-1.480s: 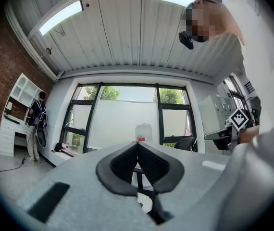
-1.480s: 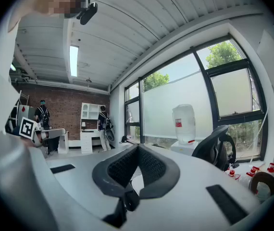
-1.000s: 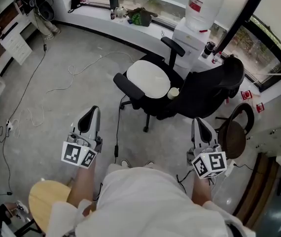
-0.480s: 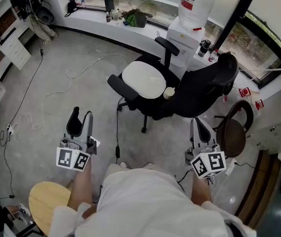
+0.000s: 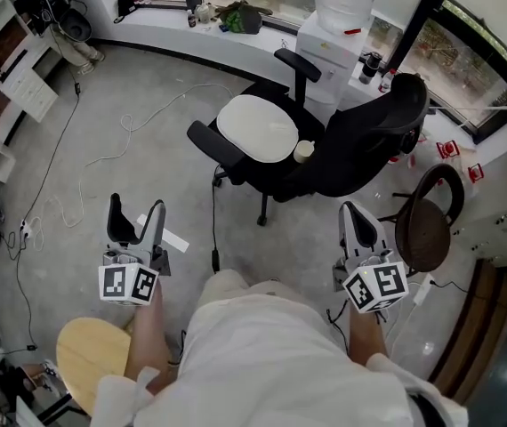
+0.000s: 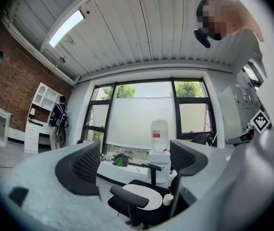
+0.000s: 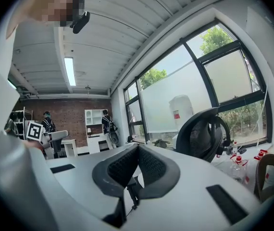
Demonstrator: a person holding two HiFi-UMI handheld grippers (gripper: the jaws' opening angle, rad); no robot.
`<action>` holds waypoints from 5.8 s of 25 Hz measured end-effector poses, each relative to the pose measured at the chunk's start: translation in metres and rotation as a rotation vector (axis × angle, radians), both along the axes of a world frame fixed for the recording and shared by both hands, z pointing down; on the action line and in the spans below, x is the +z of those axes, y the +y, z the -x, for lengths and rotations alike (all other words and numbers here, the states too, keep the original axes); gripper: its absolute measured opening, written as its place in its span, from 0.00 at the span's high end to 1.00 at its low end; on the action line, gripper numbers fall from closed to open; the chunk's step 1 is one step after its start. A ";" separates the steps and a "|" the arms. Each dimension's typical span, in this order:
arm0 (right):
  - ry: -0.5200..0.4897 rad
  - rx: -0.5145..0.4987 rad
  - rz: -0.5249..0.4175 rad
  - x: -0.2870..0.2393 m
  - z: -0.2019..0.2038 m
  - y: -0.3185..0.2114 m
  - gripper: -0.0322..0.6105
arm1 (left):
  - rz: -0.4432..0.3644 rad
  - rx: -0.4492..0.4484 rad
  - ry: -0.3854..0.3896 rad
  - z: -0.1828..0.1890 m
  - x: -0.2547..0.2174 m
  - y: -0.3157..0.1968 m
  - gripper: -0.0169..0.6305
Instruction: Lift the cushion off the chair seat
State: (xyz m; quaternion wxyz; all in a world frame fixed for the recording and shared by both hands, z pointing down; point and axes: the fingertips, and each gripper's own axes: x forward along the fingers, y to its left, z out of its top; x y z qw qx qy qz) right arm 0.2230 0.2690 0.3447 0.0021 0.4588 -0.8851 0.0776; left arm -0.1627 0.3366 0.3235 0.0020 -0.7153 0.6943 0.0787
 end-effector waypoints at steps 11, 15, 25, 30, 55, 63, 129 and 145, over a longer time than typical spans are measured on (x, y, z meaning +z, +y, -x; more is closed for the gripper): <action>0.048 -0.065 0.027 0.015 0.054 -0.050 0.95 | 0.035 0.036 0.028 0.019 0.033 -0.072 0.29; 0.082 -0.047 0.048 0.026 0.080 -0.106 0.95 | 0.053 0.082 0.060 0.039 0.063 -0.141 0.29; 0.169 -0.026 0.092 0.024 0.184 -0.260 0.95 | 0.133 0.249 0.091 0.087 0.102 -0.337 0.29; 0.203 0.025 0.143 0.032 0.191 -0.295 0.95 | 0.179 0.327 0.120 0.083 0.127 -0.394 0.29; 0.160 0.014 0.295 0.118 0.136 -0.379 0.95 | 0.370 0.487 -0.017 -0.008 0.223 -0.537 0.29; 0.159 0.000 0.373 0.176 0.138 -0.392 0.95 | 0.494 0.546 -0.075 -0.022 0.310 -0.583 0.29; 0.158 0.054 0.500 0.307 0.116 -0.433 0.95 | 0.955 0.720 -0.344 -0.045 0.615 -0.680 0.87; 0.129 0.023 0.393 0.242 0.125 -0.427 0.95 | 0.885 0.617 -0.194 -0.031 0.518 -0.645 0.90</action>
